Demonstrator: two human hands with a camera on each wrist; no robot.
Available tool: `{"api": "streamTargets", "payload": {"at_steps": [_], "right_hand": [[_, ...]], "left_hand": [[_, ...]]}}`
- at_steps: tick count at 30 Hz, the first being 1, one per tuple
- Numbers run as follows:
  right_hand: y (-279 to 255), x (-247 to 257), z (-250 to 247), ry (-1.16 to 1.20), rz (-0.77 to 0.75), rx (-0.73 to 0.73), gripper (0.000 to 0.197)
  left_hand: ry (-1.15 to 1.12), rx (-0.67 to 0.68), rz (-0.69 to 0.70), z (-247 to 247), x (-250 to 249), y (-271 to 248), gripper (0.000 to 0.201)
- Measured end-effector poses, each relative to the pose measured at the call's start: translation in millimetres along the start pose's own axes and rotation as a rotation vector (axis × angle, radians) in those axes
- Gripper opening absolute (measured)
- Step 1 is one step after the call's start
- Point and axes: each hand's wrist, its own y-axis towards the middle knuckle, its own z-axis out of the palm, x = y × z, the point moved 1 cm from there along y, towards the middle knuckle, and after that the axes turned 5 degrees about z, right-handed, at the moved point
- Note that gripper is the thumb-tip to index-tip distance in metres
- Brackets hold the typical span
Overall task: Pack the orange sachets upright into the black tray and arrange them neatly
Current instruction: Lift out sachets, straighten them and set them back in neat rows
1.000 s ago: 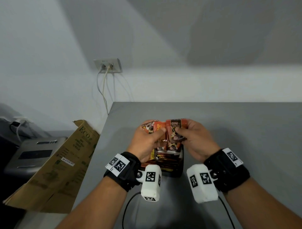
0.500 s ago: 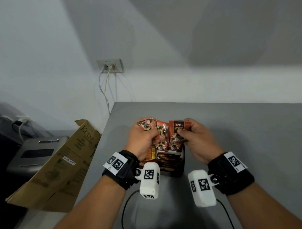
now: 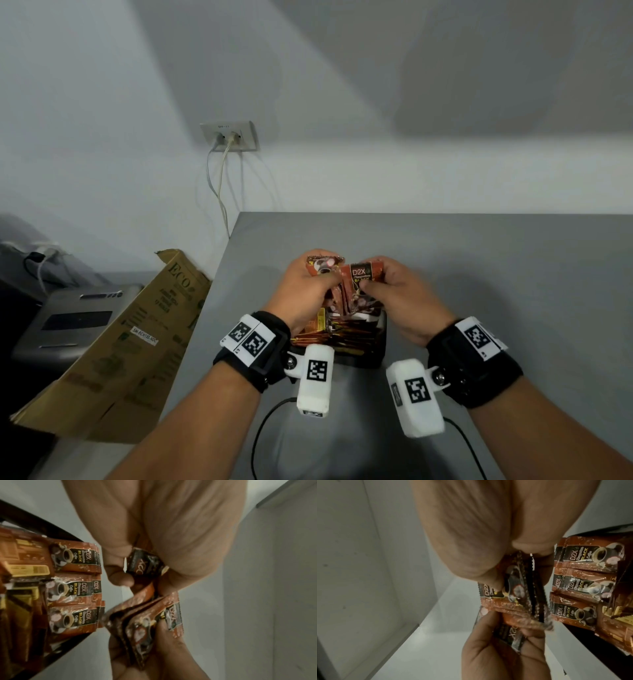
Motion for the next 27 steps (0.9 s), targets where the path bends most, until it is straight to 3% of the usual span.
{"api": "streamTargets", "payload": {"at_steps": [5, 8, 12, 14, 18, 21, 25, 26, 27], "right_hand": [[2, 7, -3, 0.344, 0.060, -0.071, 0.022], [1, 12, -5, 0.498, 0.103, -0.046, 0.023], [-1, 11, -9, 0.591, 0.153, -0.036, 0.027], [-2, 8, -11, 0.639, 0.150, -0.057, 0.031], [-5, 5, -7, 0.618, 0.093, -0.105, 0.029], [-6, 2, -7, 0.603, 0.073, -0.144, 0.029], [-6, 4, -3, 0.639, 0.072, -0.083, 0.035], [-6, 4, -2, 0.589, 0.056, -0.085, 0.035], [-6, 3, -1, 0.484, 0.026, -0.102, 0.035]], "left_hand": [[-0.267, -0.025, -0.139, -3, 2, 2, 0.015], [-0.172, -0.020, -0.109, -4, 5, 5, 0.007], [-0.023, -0.106, 0.014, -10, 9, 11, 0.026], [-0.026, -0.156, 0.034, -12, 10, 12, 0.025], [-0.141, -0.256, -0.007, -10, 17, 13, 0.037], [-0.319, -0.212, -0.092, -1, 20, 10, 0.031], [-0.543, -0.165, -0.179, 7, 25, 6, 0.022], [-0.610, -0.123, -0.205, 11, 23, 4, 0.013], [-0.653, -0.072, -0.232, 13, 20, 2, 0.018]]}}
